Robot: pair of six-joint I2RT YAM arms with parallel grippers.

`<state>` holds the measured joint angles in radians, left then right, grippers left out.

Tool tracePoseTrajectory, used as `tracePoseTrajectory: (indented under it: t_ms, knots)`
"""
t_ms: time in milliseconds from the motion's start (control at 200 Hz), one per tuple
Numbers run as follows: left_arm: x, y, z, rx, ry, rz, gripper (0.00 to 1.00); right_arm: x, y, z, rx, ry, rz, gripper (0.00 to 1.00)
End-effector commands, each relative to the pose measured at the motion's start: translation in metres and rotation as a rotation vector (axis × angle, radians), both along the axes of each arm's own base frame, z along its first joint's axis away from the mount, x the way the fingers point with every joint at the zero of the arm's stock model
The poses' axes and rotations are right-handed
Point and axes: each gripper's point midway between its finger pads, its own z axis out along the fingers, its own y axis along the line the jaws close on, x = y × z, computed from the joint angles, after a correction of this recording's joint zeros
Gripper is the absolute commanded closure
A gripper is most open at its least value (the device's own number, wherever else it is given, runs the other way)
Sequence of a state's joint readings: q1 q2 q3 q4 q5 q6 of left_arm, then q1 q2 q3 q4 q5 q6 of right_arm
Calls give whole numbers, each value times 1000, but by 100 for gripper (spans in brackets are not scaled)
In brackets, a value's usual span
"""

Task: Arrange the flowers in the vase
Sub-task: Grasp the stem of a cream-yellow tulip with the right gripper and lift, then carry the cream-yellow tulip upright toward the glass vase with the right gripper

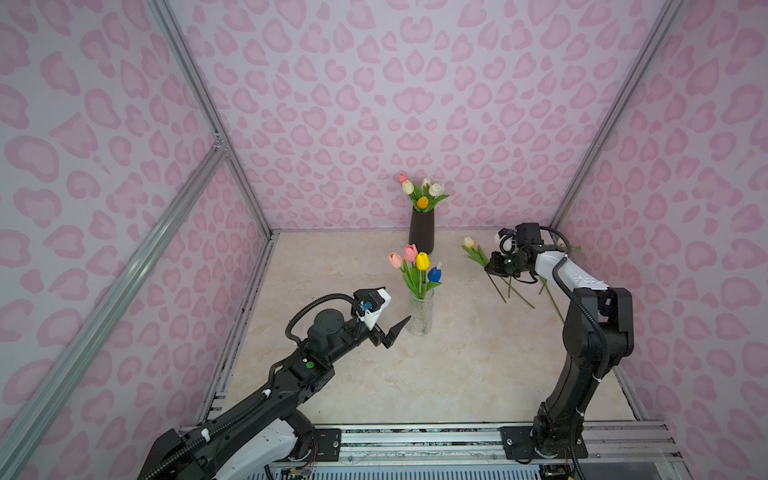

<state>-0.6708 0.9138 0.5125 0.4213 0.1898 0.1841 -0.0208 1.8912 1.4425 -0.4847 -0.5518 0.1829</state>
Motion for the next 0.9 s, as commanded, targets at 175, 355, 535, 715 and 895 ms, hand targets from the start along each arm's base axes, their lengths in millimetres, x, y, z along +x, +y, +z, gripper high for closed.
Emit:
tracePoseTrajectory:
  t_ms: [175,355,535,715,895]
  knots:
    - [5,4,26,-18,-77,19,2,-2,13,59,345,-129,8,100]
    - [8,2,29,-7,-83,18,2,-8,11,103,463,-213,-5,100]
    - [11,-1,32,0,-86,14,2,-12,1,155,580,-344,-29,100]
    - [14,-5,30,7,-78,1,2,-16,0,133,442,-273,-48,100]
    - [14,-5,24,12,-67,6,2,-19,-32,105,241,-242,-173,100]
